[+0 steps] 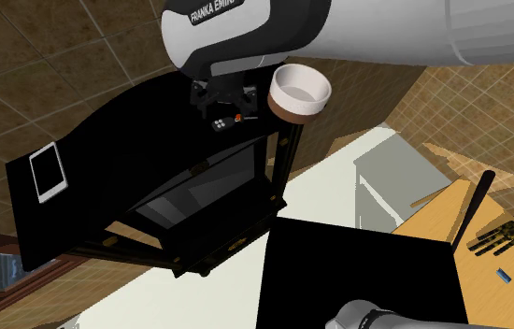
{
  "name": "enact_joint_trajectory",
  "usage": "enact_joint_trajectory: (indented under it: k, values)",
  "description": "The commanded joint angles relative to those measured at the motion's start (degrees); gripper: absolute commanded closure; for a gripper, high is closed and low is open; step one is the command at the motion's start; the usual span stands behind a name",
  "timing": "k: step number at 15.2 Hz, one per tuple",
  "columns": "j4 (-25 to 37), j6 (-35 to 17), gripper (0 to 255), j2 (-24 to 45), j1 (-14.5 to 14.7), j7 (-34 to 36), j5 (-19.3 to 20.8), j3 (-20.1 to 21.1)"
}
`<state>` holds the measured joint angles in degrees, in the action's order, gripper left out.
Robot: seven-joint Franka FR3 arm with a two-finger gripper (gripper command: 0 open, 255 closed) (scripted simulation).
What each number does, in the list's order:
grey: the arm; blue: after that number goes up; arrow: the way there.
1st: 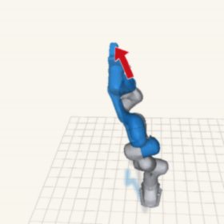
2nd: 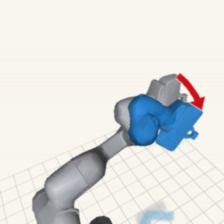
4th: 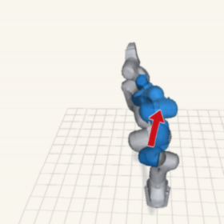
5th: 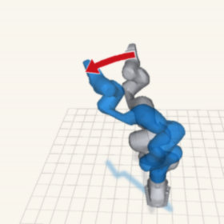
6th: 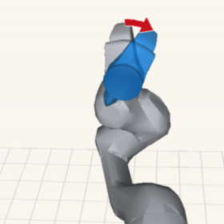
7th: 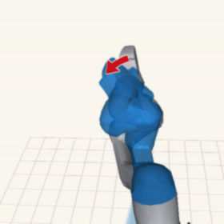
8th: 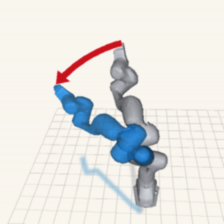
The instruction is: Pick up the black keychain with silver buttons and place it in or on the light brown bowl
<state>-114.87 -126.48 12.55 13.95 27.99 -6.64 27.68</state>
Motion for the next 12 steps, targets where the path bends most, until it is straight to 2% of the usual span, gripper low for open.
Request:
enact_joint_trajectory:
  k: [1, 10, 11, 12]
  values:
    - [-0.57, -1.39, 0, 0.82, 0.25, 0.22, 0.34, -0.04]
    - [-1.0, -2.48, 0, 1.52, 0.48, 0.43, 0.64, -0.08]
    - [-1.0, -2.48, 255, 1.52, 0.48, 0.43, 0.64, -0.08]
    - [-1.0, -2.48, 255, 1.52, 0.48, 0.43, 0.64, -0.08]
